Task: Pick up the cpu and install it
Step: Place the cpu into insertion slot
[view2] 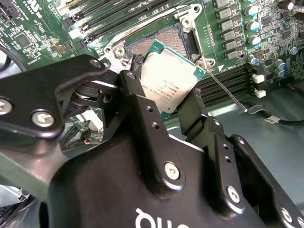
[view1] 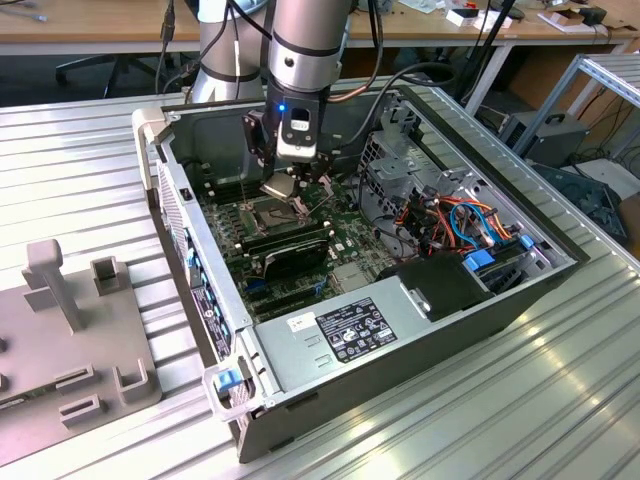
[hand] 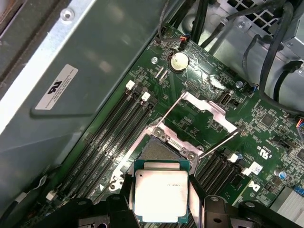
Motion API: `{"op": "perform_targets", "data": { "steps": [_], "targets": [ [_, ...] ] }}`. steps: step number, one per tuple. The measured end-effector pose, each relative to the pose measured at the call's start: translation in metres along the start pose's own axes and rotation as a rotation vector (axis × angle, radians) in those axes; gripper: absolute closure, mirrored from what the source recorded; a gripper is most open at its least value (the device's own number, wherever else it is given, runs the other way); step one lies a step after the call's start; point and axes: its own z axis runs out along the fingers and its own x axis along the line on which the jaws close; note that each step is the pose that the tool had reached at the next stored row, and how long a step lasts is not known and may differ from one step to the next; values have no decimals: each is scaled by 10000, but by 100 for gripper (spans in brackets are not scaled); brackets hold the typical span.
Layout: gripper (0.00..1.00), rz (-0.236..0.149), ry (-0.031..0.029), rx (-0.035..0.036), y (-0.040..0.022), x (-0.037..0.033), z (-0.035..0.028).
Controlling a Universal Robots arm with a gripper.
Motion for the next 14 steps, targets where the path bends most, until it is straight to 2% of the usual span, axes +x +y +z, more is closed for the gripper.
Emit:
{"op": "perform_targets", "data": {
  "steps": [14],
  "targets": [
    [45, 180, -2, 1, 0, 0, 0]
  ]
}}
